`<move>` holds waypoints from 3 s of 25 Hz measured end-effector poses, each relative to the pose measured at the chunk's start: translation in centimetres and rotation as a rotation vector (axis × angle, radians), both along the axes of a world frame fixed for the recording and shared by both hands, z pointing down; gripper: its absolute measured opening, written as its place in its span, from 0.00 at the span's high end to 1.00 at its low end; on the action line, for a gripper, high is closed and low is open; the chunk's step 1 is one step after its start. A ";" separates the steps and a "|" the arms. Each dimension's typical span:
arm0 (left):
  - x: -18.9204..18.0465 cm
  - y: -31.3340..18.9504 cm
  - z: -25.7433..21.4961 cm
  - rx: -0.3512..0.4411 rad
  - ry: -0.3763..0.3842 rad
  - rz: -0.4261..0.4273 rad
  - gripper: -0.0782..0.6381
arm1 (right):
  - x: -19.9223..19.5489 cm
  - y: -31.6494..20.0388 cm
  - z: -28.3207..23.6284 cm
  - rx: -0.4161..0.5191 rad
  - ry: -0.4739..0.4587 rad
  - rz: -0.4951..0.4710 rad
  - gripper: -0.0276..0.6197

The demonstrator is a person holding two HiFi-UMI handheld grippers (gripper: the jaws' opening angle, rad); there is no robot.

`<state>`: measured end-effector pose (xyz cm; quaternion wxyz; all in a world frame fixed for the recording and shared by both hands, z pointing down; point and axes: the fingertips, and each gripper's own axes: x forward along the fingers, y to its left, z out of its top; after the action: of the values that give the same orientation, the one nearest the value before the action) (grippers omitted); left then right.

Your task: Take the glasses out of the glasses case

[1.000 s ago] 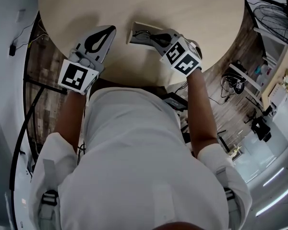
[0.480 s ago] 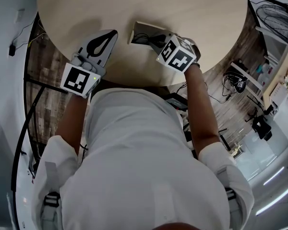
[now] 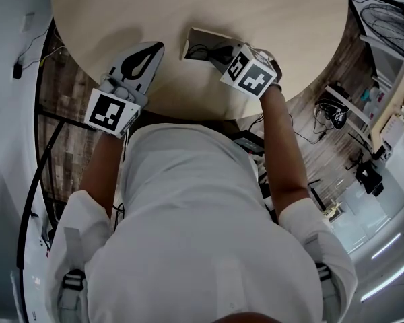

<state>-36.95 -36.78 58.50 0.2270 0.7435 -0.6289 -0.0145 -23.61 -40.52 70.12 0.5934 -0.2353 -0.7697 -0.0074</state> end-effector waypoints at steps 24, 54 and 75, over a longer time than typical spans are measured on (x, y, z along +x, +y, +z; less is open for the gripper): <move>0.3 0.5 -6.5 0.123 -0.043 0.041 0.87 | -3.0 -1.2 -12.6 -0.030 -0.417 0.266 0.91; 21.9 14.2 -26.1 0.311 -0.217 -0.009 0.87 | 32.7 5.4 -44.0 0.189 -1.551 0.826 0.91; 25.9 31.7 -22.8 0.280 -0.173 0.072 0.87 | 31.9 23.4 -32.7 0.208 -1.261 1.055 0.92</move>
<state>-11.01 -5.12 35.73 0.0665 0.7882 -0.6111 -0.0296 8.28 -17.07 37.37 -0.0055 0.2611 -0.9627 0.0705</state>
